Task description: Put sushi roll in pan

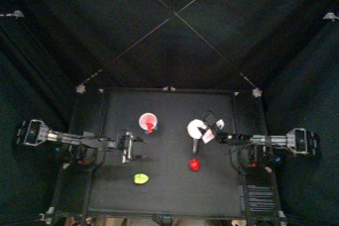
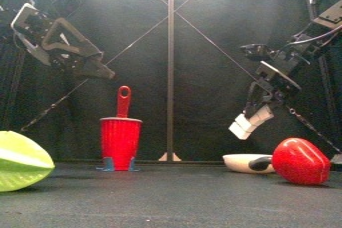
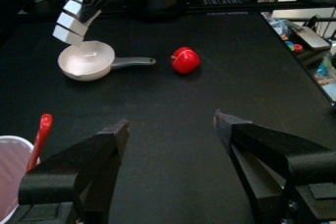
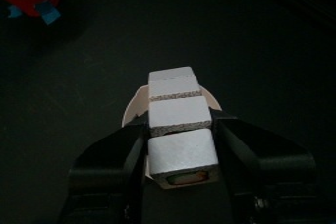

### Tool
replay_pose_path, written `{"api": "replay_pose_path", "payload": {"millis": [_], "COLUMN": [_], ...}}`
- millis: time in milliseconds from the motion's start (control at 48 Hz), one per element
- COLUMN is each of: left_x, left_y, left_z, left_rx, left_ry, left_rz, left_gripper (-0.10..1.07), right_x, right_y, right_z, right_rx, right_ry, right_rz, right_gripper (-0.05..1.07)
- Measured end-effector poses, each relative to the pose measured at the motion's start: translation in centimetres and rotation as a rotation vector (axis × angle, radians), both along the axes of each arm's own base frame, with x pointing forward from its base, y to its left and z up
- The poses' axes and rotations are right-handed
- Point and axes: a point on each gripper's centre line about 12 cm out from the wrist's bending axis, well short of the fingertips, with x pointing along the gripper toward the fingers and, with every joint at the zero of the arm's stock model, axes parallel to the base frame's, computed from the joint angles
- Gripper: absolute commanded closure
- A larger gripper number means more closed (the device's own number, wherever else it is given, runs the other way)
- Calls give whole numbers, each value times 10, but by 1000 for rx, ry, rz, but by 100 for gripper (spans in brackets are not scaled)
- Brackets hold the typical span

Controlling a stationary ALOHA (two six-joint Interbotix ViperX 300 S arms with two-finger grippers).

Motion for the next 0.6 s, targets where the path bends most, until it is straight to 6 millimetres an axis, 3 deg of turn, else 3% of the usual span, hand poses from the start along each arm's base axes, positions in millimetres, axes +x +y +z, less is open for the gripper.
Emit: {"api": "replay_pose_path", "payload": {"millis": [396, 604], "left_x": [-1, -1], "left_y": [0, 0], "left_z": [-2, -2], "left_rx": [0, 0], "left_ry": [5, 6], "left_rz": [2, 2], "left_gripper": [-3, -3], "right_x": [10, 12], "right_y": [-3, -4], "right_z": [-29, -34], "right_rx": [50, 55], "right_ry": [40, 59], "right_rz": [2, -2], "right_gripper": [36, 36]}}
